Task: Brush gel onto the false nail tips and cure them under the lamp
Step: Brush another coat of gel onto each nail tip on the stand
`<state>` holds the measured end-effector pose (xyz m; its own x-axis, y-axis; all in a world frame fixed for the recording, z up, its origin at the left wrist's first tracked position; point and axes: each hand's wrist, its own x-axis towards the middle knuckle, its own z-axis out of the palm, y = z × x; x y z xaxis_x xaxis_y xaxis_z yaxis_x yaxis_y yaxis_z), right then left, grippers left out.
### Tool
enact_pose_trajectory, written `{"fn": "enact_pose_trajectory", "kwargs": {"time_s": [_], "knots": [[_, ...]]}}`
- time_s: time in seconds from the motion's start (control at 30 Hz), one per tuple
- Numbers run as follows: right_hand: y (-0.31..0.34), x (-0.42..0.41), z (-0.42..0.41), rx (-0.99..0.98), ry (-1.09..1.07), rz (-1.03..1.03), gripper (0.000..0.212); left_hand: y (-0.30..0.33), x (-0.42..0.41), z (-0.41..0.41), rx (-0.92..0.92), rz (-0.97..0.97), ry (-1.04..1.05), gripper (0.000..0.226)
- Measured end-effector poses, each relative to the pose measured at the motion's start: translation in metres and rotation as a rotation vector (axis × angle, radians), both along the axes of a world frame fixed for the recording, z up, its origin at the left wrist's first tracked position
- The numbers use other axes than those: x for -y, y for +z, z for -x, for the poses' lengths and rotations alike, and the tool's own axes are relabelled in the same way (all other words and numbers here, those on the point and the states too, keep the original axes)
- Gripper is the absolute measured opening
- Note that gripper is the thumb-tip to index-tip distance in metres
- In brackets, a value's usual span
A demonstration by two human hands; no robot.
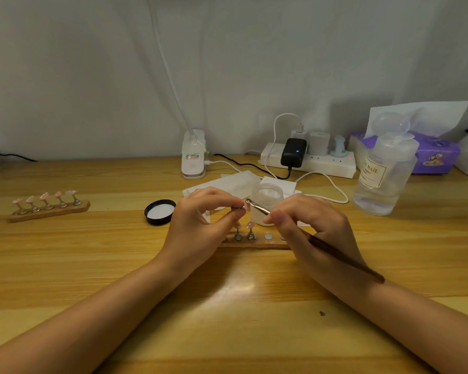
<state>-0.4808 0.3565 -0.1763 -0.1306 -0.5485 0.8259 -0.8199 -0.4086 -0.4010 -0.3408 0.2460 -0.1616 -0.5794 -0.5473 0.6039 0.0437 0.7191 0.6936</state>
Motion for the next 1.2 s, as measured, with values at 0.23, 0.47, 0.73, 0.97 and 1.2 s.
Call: {"fn": "enact_pose_trajectory", "kwargs": {"time_s": [0.23,0.47,0.73,0.97,1.2], "knots": [[-0.0022,-0.0017,-0.0012,-0.002,0.022,0.008,0.043,-0.0003,-0.0006,-0.0006,-0.015,-0.012,-0.017,0.015],[0.0001,-0.0001,-0.0006,0.022,0.003,-0.001,0.04,-0.0015,0.0012,0.0011,-0.004,0.024,0.003,0.019],[-0.0004,-0.0015,-0.0015,0.01,0.048,0.018,0.042,-0.0036,0.0024,0.0011,-0.009,0.021,0.006,0.014],[0.0012,-0.0008,-0.0013,0.01,0.009,0.005,0.032,-0.0019,0.0009,0.0009,-0.022,0.022,-0.015,0.016],[0.0002,-0.0019,-0.0023,0.031,0.04,0.035,0.042,-0.0013,0.0001,0.0001,-0.014,0.001,-0.01,0.014]]}}
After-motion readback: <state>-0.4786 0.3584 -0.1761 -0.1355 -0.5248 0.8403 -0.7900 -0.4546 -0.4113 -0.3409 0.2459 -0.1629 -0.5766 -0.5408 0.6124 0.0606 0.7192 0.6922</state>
